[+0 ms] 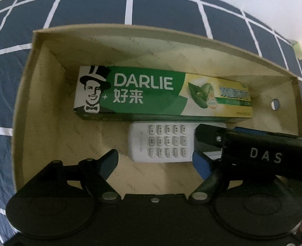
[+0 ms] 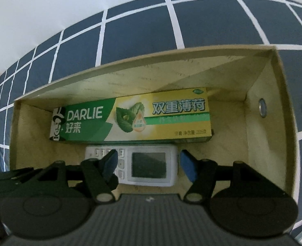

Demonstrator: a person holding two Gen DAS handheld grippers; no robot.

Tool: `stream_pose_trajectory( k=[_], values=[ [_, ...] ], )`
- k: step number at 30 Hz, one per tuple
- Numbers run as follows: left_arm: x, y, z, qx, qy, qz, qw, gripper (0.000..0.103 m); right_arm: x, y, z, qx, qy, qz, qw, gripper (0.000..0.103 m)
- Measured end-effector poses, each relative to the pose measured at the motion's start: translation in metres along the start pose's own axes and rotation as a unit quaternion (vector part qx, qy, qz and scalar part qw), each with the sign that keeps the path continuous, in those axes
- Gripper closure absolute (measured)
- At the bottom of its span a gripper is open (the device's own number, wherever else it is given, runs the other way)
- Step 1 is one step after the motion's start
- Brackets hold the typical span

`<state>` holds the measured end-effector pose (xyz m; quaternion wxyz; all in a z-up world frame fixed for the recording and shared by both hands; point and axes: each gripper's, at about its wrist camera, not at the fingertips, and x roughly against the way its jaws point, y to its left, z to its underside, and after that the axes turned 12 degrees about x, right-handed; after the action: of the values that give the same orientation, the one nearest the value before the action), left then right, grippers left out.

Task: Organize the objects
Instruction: 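Lower the remote beside the toothpaste box and open the left gripper, then move the left tool to the white screen remote on the bed and grasp it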

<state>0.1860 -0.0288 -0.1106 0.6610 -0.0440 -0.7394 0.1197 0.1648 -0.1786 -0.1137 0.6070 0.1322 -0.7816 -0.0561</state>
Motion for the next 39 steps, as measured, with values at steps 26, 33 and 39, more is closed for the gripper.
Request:
stream_pose_trajectory(
  k=[26, 33, 39],
  values=[
    [0.114, -0.004, 0.105, 0.008, -0.107, -0.016, 0.9941, 0.0, 0.14, 0.014, 0.088, 0.034, -0.105, 0.028, 0.993, 0.0],
    [0.126, -0.016, 0.141, 0.006, -0.114, -0.018, 0.9933, 0.0, 0.165, -0.002, 0.12, 0.029, -0.109, 0.032, 0.993, 0.0],
    [0.125, -0.033, 0.168, 0.01, -0.115, -0.02, 0.9931, 0.0, 0.179, -0.024, 0.143, 0.024, -0.105, 0.039, 0.993, 0.0]
  ],
)
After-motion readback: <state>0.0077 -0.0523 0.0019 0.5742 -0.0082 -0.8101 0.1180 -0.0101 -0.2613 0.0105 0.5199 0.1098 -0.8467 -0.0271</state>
